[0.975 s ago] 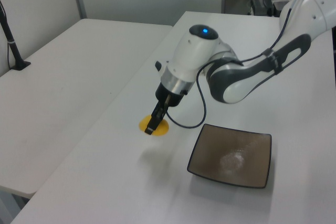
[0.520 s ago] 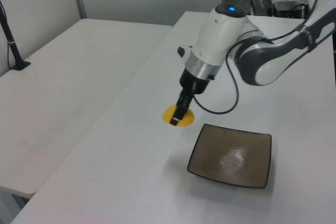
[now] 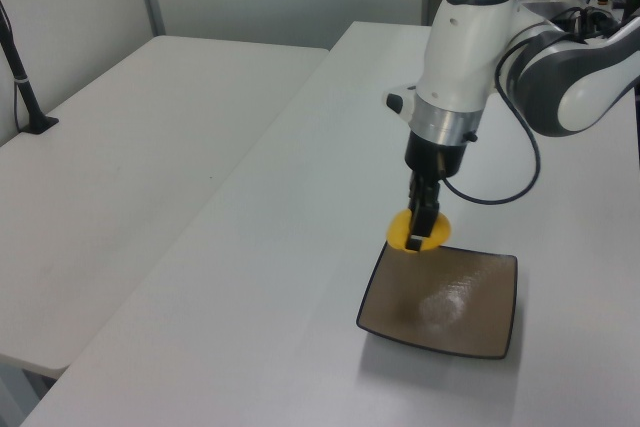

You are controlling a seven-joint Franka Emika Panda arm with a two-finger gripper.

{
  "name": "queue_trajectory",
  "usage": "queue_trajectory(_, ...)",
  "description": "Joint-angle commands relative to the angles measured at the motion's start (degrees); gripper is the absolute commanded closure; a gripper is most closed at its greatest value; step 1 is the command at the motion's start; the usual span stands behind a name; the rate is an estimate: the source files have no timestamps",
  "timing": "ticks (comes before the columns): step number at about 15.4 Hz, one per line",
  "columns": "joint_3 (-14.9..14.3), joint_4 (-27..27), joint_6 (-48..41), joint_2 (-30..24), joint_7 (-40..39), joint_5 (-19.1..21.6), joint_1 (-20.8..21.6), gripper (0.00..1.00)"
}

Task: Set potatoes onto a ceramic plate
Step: 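Lift the potato and carry it over the brown square plate, then lower the potato onto the plate and open the gripper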

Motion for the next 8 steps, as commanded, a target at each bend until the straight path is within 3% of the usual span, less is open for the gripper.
queue_trajectory(1,1.1,-2.2,-1.5,-0.4,-2.9,1.5,-0.1,0.51)
queue_trajectory(3,1.1,-0.8,-1.5,2.4,-3.7,1.5,-0.1,0.45)
queue_trajectory(4,1.1,-0.5,-1.5,3.1,-3.8,1.4,-0.1,0.32)
queue_trajectory(5,1.1,-0.5,-1.5,3.2,-3.9,1.4,-0.1,0.07)
queue_trajectory(6,1.1,-0.5,-1.6,3.1,-4.5,1.4,-0.1,0.0)
queue_trajectory(8,1.1,-0.3,-1.7,2.8,-5.0,1.4,-0.2,0.0)
